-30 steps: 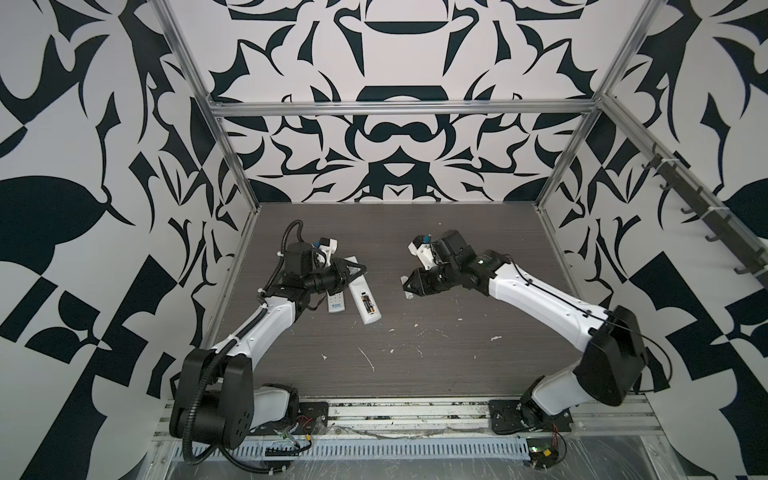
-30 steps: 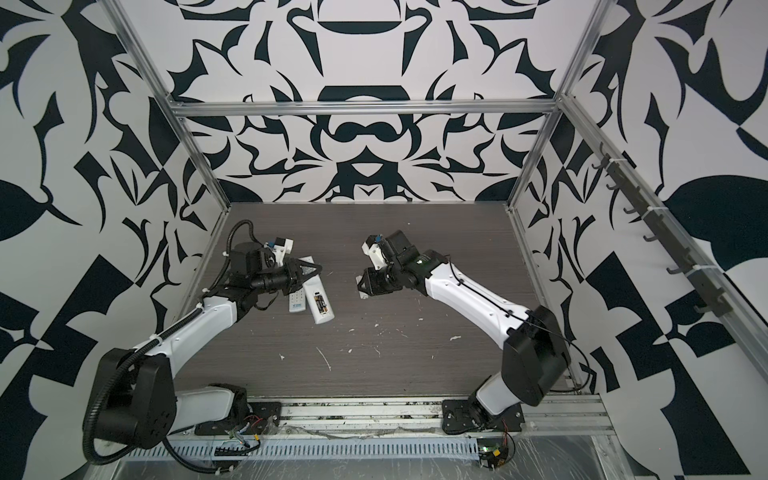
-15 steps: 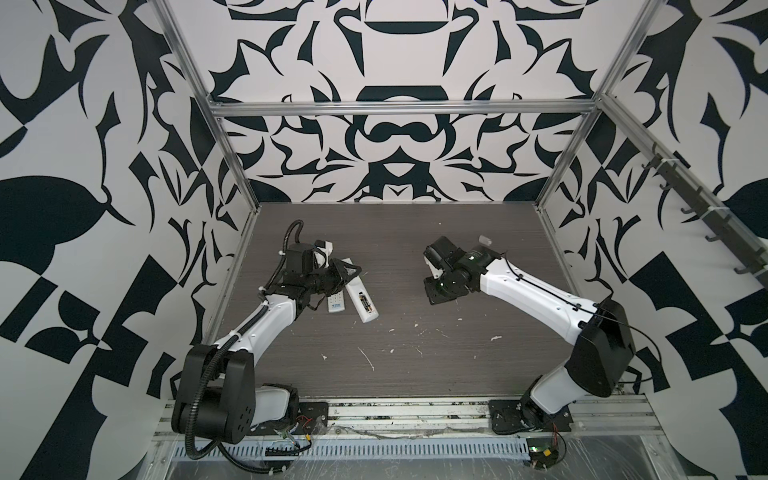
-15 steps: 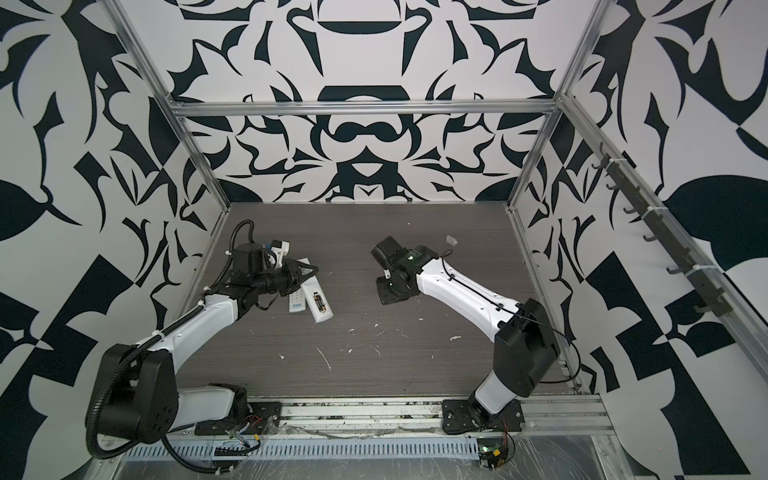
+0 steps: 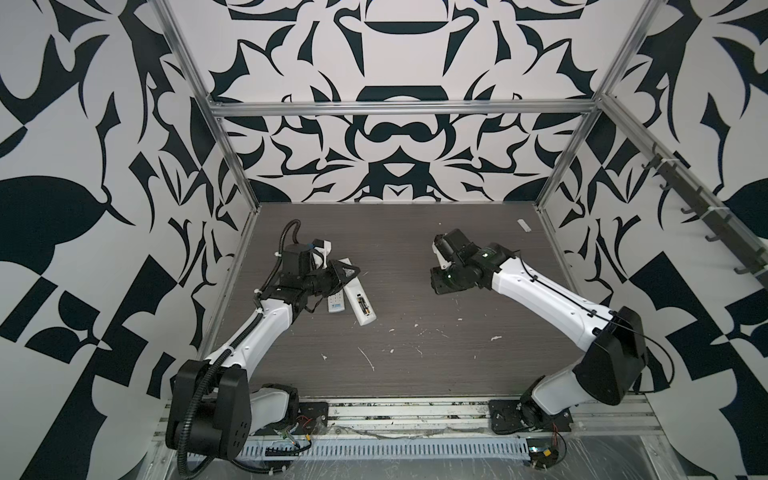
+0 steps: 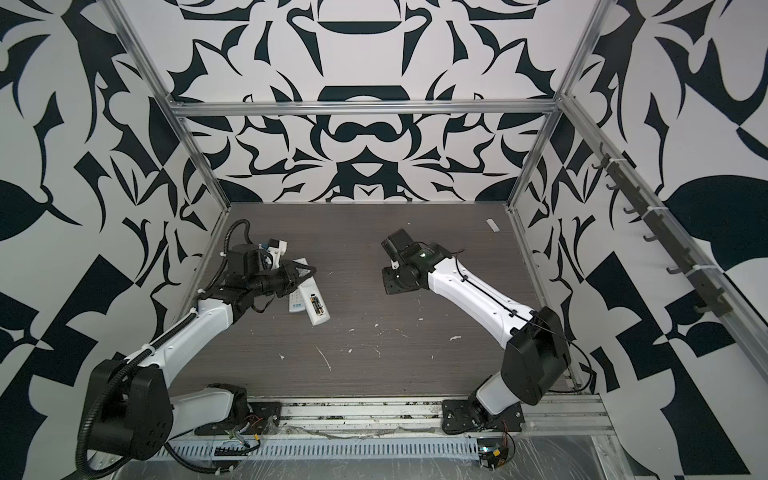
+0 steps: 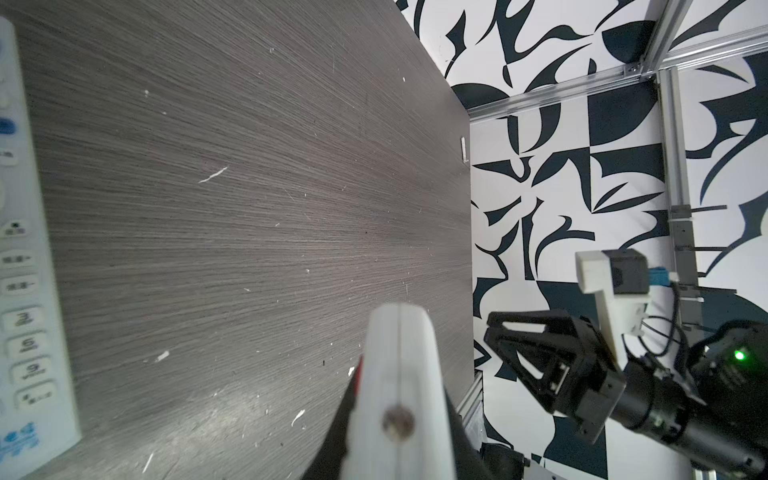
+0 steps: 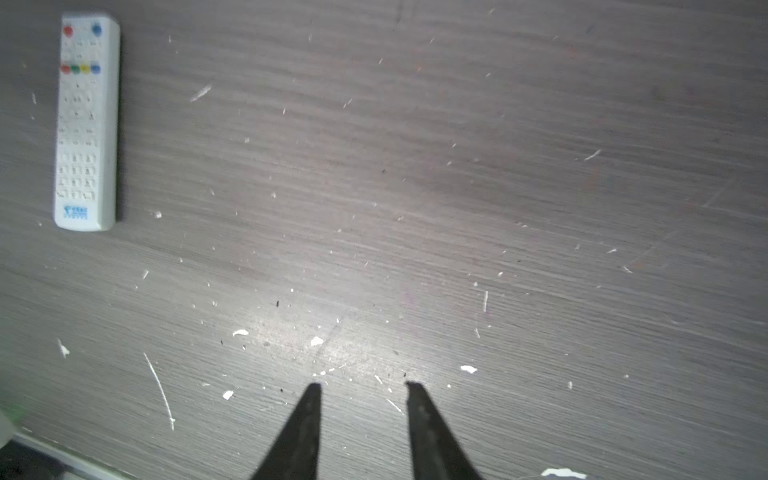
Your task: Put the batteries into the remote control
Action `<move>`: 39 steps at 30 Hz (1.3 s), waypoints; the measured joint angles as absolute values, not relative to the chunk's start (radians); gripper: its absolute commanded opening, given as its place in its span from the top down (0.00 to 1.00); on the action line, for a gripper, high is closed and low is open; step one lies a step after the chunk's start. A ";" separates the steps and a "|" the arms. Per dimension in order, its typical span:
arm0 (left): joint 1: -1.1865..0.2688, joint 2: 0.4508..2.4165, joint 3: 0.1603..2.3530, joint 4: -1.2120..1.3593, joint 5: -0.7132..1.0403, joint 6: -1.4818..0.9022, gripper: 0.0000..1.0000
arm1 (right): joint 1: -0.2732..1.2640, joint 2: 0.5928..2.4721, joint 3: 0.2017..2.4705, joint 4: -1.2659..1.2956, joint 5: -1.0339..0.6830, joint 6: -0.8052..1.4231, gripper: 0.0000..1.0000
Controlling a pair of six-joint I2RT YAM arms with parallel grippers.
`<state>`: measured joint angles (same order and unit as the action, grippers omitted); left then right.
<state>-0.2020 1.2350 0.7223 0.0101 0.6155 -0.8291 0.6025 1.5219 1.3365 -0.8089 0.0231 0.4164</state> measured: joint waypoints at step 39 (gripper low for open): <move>-0.383 1.837 0.838 0.278 0.545 -0.787 0.86 | 0.323 2.094 1.839 -0.735 -0.046 0.351 0.23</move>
<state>-0.3828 1.8370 0.8383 0.2783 0.5453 -0.7872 0.3229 2.0941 1.8389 -0.7345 -0.0460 0.3508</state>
